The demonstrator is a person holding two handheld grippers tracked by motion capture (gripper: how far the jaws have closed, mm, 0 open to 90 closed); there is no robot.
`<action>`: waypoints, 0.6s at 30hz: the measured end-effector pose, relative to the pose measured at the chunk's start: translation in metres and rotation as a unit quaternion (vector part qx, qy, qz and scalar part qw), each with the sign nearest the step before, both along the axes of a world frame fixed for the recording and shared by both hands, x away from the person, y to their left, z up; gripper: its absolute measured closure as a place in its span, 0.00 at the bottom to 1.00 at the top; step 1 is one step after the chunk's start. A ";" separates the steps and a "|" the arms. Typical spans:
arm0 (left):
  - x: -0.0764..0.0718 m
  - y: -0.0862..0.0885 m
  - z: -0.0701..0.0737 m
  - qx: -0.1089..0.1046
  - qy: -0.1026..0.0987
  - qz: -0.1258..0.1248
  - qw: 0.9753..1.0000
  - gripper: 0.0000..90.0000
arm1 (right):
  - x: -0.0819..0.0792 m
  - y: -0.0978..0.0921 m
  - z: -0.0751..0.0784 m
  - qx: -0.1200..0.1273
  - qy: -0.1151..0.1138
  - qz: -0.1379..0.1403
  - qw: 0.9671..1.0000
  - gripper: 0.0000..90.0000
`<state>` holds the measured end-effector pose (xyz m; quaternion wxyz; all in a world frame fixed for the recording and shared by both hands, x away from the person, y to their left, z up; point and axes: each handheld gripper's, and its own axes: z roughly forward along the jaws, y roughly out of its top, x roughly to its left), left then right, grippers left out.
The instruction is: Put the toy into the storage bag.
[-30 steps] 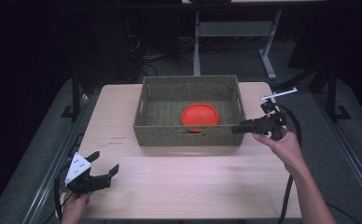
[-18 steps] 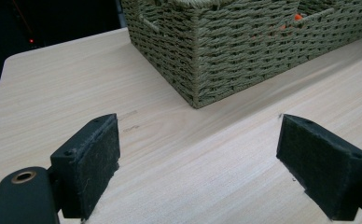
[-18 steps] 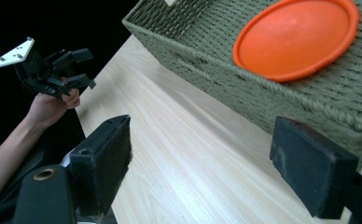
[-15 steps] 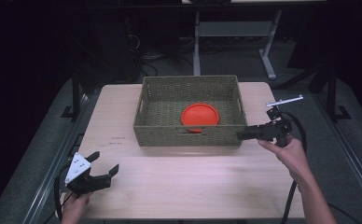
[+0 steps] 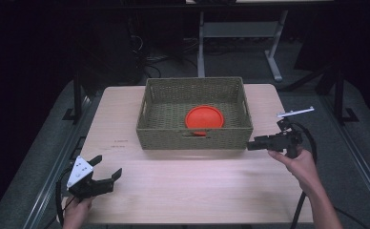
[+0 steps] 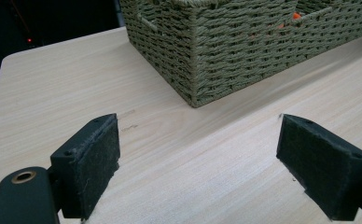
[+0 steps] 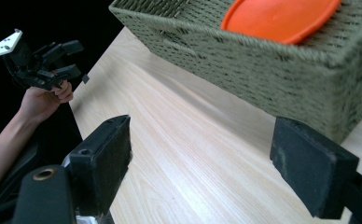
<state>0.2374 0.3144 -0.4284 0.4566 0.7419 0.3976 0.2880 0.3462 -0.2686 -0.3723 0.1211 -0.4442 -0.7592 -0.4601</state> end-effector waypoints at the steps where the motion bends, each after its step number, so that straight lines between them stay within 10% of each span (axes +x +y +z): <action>1: 0.000 0.000 0.000 0.000 0.000 0.000 1.000 0.14 | -0.001 -0.001 -0.002 0.002 0.000 0.000 1.000 0.22; 18: 0.000 0.000 0.000 -0.001 0.001 0.000 1.000 0.14 | -0.015 -0.018 -0.029 0.009 0.016 -0.013 1.000 0.22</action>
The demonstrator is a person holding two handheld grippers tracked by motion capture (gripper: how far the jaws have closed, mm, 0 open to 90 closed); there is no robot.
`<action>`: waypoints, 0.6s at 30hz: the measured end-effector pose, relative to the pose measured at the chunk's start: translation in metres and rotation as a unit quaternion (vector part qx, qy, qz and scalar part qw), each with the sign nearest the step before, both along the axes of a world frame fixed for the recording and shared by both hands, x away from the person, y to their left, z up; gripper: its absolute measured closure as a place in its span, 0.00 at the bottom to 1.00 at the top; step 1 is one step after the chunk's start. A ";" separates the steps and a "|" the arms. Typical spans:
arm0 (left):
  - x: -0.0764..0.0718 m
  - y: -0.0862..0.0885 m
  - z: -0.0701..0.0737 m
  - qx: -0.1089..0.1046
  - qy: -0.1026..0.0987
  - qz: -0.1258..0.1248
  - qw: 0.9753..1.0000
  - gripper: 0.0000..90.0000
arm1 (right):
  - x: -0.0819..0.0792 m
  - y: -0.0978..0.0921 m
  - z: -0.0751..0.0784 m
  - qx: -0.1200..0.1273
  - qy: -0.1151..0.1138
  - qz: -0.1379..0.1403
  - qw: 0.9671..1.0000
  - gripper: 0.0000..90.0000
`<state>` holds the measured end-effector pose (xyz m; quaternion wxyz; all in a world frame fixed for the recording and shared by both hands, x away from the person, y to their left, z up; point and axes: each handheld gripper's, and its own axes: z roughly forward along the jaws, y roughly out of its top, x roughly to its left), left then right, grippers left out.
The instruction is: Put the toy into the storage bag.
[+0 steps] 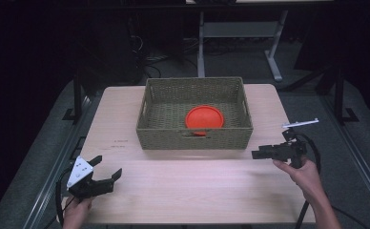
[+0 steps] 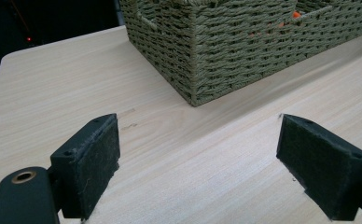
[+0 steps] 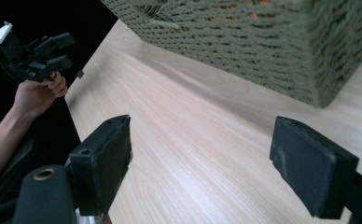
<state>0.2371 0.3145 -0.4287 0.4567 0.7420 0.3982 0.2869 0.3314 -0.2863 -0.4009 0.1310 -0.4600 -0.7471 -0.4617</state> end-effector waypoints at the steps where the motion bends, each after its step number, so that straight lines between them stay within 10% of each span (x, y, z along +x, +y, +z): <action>1: 0.000 0.000 0.000 0.000 0.000 0.000 1.000 0.14 | -0.001 -0.001 -0.002 0.001 0.000 0.000 1.000 0.22; 18: 0.000 0.000 -0.001 0.008 0.001 0.000 1.000 0.14 | -0.021 -0.024 -0.025 0.010 0.011 -0.023 1.000 0.23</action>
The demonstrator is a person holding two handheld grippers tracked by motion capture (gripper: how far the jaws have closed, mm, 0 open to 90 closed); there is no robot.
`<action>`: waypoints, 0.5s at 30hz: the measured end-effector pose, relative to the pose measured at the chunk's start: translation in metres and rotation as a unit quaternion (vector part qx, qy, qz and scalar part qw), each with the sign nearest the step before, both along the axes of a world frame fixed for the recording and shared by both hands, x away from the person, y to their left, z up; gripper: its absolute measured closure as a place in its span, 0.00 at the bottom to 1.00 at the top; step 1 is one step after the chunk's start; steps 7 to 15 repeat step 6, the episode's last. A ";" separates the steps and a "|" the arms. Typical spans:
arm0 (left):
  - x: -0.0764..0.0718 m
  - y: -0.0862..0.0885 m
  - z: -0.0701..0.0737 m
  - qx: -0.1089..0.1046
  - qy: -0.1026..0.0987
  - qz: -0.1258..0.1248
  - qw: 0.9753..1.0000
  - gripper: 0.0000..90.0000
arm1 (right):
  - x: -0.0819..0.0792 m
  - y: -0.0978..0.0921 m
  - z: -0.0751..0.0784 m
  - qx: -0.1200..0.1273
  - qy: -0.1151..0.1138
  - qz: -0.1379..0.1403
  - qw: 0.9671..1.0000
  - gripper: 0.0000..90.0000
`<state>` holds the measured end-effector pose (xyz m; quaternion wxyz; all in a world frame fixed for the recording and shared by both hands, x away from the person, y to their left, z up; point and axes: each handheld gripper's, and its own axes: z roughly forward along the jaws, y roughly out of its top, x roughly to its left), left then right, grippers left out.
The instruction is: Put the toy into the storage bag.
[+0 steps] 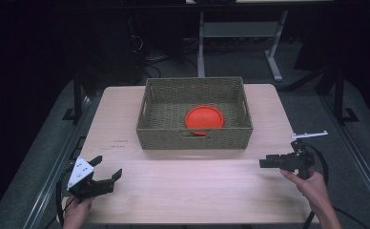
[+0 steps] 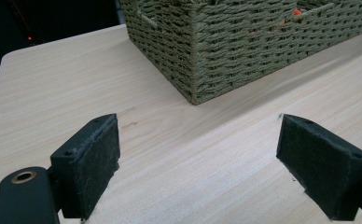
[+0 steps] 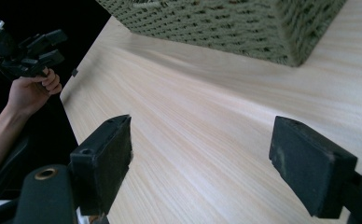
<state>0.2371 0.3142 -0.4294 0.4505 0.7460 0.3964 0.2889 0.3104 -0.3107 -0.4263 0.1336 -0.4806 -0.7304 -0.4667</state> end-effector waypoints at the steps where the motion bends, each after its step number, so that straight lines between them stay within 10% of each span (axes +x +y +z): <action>1: 0.000 0.000 0.000 -0.001 0.000 0.000 1.000 0.14 | -0.001 -0.002 -0.002 0.002 0.001 -0.002 1.000 0.23; 15: 0.000 0.001 0.000 -0.006 -0.003 0.005 1.000 0.14 | -0.012 -0.003 -0.004 0.011 -0.010 -0.009 1.000 0.22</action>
